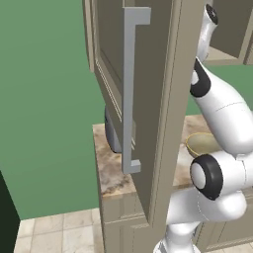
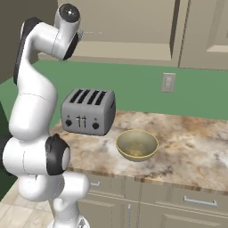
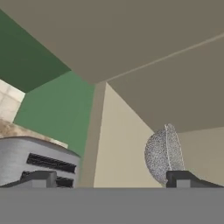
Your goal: Open the cabinet and setup a tea strainer by placing it in the bowl upright.
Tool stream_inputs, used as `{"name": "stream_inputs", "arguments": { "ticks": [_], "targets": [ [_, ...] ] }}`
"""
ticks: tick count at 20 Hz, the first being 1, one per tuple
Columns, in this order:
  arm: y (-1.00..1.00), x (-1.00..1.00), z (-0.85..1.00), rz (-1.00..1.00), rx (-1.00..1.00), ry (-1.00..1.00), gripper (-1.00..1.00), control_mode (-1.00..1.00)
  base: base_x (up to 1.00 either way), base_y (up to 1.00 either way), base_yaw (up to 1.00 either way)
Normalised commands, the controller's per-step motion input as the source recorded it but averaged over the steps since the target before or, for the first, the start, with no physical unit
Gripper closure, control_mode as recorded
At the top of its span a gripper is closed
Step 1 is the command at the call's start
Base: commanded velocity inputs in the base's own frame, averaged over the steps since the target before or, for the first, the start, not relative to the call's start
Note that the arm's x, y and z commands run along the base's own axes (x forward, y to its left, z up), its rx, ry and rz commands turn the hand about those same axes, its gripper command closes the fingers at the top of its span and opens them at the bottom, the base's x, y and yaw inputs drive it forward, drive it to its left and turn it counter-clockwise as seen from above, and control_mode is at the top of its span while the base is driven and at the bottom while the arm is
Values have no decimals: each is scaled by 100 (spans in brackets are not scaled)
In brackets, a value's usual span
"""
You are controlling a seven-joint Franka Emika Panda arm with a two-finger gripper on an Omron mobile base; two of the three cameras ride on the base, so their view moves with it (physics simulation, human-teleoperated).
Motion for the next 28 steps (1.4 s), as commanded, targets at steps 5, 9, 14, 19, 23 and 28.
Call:
{"name": "stream_inputs", "arguments": {
  "ticks": [5,9,14,19,23,28],
  "targets": [
    [0,39,5,7,0,15,-100,-100,0,0,0],
    [0,36,0,4,0,3,-100,-100,0,0,0],
    [0,42,0,5,0,0,-100,-100,0,0,0],
    [5,41,0,3,0,0,-100,-100,0,0,0],
    [27,41,-1,0,0,0,-100,-100,0,0,0],
    [27,38,-2,0,0,0,-100,-100,0,0,0]
  ]
}}
